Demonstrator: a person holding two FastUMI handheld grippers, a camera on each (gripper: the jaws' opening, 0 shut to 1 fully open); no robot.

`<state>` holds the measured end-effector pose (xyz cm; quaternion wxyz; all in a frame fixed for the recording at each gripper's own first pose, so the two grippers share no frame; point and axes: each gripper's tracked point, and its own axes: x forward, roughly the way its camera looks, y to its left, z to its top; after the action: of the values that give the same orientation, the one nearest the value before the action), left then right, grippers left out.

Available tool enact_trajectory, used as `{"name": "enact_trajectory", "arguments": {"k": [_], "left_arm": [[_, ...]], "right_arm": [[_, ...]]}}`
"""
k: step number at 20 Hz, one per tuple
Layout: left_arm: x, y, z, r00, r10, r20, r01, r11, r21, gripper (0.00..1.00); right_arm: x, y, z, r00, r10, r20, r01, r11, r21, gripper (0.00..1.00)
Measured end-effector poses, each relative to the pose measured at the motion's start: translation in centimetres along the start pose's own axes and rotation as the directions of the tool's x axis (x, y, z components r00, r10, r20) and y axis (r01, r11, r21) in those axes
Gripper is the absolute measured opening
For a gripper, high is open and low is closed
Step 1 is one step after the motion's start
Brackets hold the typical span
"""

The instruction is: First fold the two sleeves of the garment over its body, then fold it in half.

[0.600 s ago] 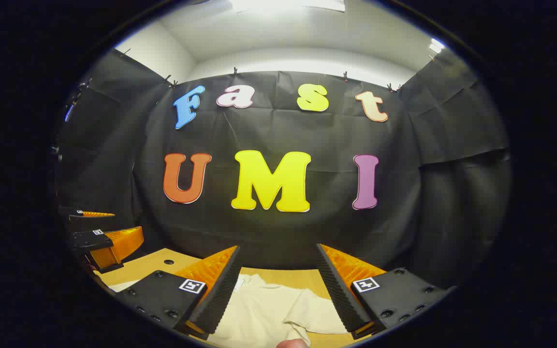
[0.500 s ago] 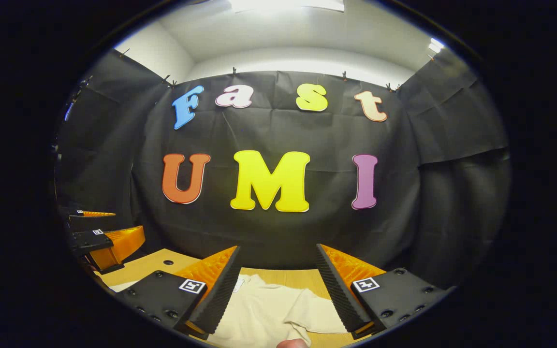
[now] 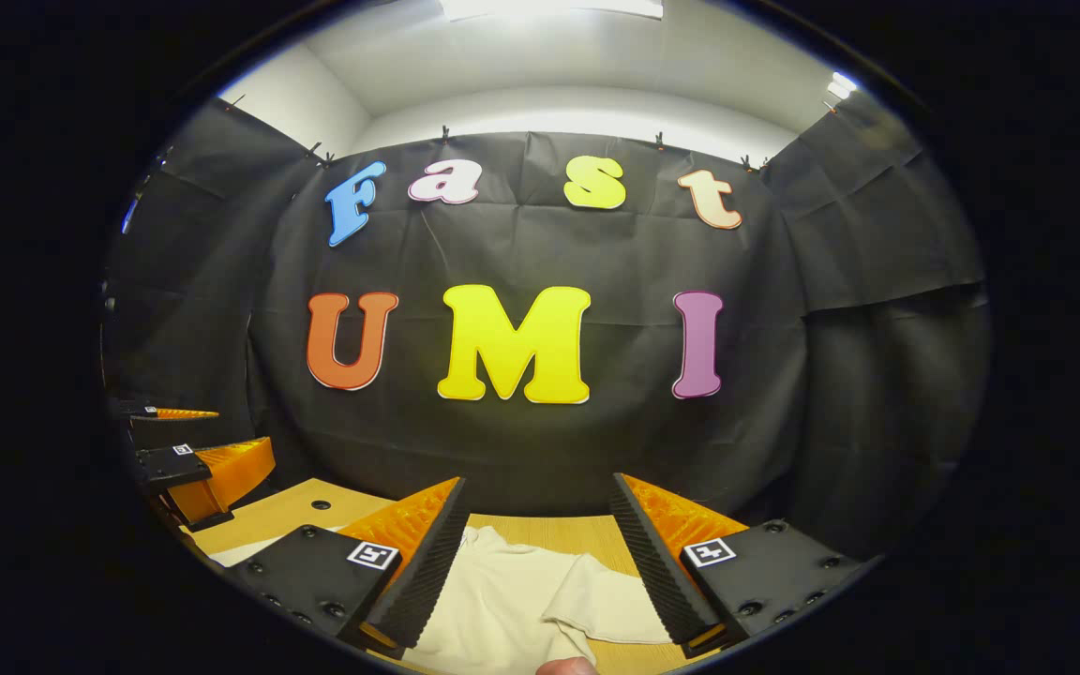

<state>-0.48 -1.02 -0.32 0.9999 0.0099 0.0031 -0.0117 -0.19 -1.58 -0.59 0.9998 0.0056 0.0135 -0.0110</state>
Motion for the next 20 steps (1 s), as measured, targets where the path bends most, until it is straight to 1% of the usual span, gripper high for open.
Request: {"name": "enact_trajectory", "arguments": {"k": [7,12,15,18,20], "left_arm": [[-0.1,-0.3,0.0,1.000,-0.004,-0.001,0.004,1.000,-0.003,0.98],[-0.1,-1.3,0.2,1.000,-0.023,0.016,0.023,1.000,0.004,0.98],[-0.3,-1.5,-0.1,1.000,-0.008,0.012,0.008,1.000,0.010,0.98],[0.0,-2.0,-0.4,1.000,-0.011,0.005,0.011,1.000,0.000,0.98],[0.2,-2.2,-0.7,1.000,-0.006,-0.001,0.006,1.000,0.008,0.98]], "right_arm": [[0.4,-0.5,0.3,1.000,-0.026,-0.005,0.026,1.000,0.016,0.94],[0.6,-0.3,0.1,1.000,-0.003,-0.017,0.003,1.000,0.020,0.94],[0.7,-0.7,0.0,0.999,-0.010,-0.034,0.012,0.999,0.032,0.94],[0.8,-1.5,-0.4,0.999,-0.014,-0.048,0.015,0.999,0.035,0.94],[0.9,-1.7,-0.5,0.999,0.004,-0.051,-0.001,0.999,0.047,0.94]]}}
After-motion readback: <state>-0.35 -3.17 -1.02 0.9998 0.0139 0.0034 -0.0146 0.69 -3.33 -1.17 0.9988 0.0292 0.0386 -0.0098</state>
